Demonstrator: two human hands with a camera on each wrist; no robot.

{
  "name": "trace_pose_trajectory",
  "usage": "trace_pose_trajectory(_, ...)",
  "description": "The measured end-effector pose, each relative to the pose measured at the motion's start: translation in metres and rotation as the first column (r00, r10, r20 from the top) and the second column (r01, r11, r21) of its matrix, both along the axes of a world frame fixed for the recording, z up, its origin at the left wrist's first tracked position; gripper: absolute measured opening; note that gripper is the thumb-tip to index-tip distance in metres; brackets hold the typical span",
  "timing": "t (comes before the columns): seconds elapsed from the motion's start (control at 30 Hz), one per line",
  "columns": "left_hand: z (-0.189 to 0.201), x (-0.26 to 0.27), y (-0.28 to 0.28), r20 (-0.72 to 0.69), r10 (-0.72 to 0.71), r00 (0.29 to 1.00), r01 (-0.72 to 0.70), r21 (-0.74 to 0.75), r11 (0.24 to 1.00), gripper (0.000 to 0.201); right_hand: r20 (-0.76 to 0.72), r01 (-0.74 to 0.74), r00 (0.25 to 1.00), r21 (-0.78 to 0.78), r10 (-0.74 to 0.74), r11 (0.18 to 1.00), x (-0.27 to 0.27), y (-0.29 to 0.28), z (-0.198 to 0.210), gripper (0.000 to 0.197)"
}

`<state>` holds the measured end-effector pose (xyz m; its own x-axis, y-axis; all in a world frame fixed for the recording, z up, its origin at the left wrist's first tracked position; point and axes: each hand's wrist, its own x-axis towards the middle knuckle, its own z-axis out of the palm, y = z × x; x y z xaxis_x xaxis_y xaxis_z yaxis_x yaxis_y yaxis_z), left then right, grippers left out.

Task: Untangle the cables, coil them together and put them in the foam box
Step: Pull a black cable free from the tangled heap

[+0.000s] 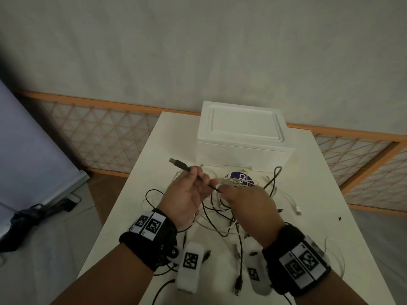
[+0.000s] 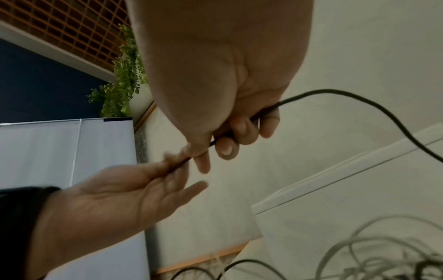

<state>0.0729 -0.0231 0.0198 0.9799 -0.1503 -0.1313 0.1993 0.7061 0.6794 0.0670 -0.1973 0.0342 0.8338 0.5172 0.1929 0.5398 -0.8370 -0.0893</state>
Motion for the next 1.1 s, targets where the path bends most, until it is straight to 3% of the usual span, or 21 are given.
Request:
trace_pose_trajectory(0.07,-0.003,0.007,0.017,-0.060,0.158,0.986,-0.161,-0.039,0.986,0.027,0.003,0.030,1.000,-0.055,-0.030,0.998,0.003,-0.016,0.003,0.017)
trace_pose_trajectory(0.13,-0.007,0.018,0.044,-0.193,0.346,0.918,-0.352,0.006,0.936,0.030,-0.146,0.083,0.985,-0.070,-0.092,0.994,0.002,-0.035,0.002,0.020)
trace_pose_trajectory(0.23,-0.013,0.028,0.096,-0.302,0.548,0.780,-0.488,0.256,0.835,0.029,-0.282,0.210,0.933,-0.081,-0.224,0.974,0.000,-0.071,-0.007,0.026)
trace_pose_trajectory(0.3,-0.016,0.028,0.117,-0.235,0.606,0.760,-0.461,0.463,0.757,0.027,-0.315,0.316,0.888,-0.111,-0.335,0.942,0.000,-0.089,-0.012,0.024)
trace_pose_trajectory(0.37,-0.012,0.026,0.104,-0.024,0.507,0.861,-0.381,0.630,0.676,0.026,-0.311,0.343,0.878,-0.120,-0.363,0.932,0.003,-0.090,-0.013,0.022)
trace_pose_trajectory(0.43,-0.004,0.020,0.060,0.187,0.228,0.955,-0.277,0.837,0.472,0.023,-0.211,0.252,0.938,-0.126,-0.274,0.960,0.009,-0.066,-0.011,0.021)
trace_pose_trajectory(0.5,0.002,0.014,0.010,0.165,-0.161,0.973,-0.127,0.966,0.226,0.020,-0.082,0.098,0.991,-0.135,-0.110,0.986,0.013,-0.029,-0.005,0.024)
trace_pose_trajectory(0.53,0.005,0.010,-0.011,0.118,-0.287,0.951,-0.077,0.986,0.150,0.023,-0.046,0.060,0.997,-0.136,-0.067,0.989,0.014,-0.013,-0.001,0.029)
trace_pose_trajectory(0.57,0.006,0.008,-0.024,0.091,-0.328,0.940,-0.041,0.987,0.156,0.025,-0.043,0.054,0.997,-0.127,-0.060,0.990,0.016,-0.003,0.002,0.033)
trace_pose_trajectory(0.67,0.008,0.005,-0.033,-0.074,-0.257,0.964,0.207,0.815,0.541,0.024,-0.166,0.208,0.966,0.058,-0.196,0.976,0.021,-0.006,0.013,0.033)
trace_pose_trajectory(0.7,0.009,0.005,-0.029,-0.095,-0.238,0.966,0.218,0.795,0.567,0.026,-0.194,0.247,0.955,0.095,-0.225,0.964,0.021,-0.015,0.015,0.038)
trace_pose_trajectory(0.73,0.008,0.008,-0.021,-0.076,-0.194,0.978,0.171,0.822,0.543,0.028,-0.221,0.263,0.947,0.109,-0.235,0.959,0.020,-0.024,0.015,0.040)
trace_pose_trajectory(0.8,0.010,0.017,0.003,0.061,-0.058,0.996,-0.036,0.931,0.364,0.032,-0.306,0.269,0.929,0.178,-0.207,0.946,0.020,-0.046,0.010,0.032)
trace_pose_trajectory(0.87,0.006,0.026,0.035,0.209,0.003,0.978,-0.209,0.977,0.052,0.031,-0.400,0.282,0.903,0.277,-0.157,0.919,0.020,-0.070,0.003,0.024)
trace_pose_trajectory(0.93,-0.003,0.028,0.065,0.242,0.018,0.970,-0.233,0.951,-0.201,0.033,-0.472,0.303,0.870,0.291,-0.139,0.907,0.019,-0.087,-0.006,0.021)
trace_pose_trajectory(1.0,-0.015,0.026,0.080,0.229,-0.003,0.973,-0.216,0.916,-0.339,0.037,-0.493,0.302,0.857,0.242,-0.151,0.922,0.015,-0.090,-0.012,0.017)
trace_pose_trajectory(1.1,-0.016,0.024,0.071,0.149,-0.060,0.987,-0.159,0.868,-0.471,0.036,-0.418,0.260,0.885,0.077,-0.206,0.962,0.013,-0.075,-0.020,0.023)
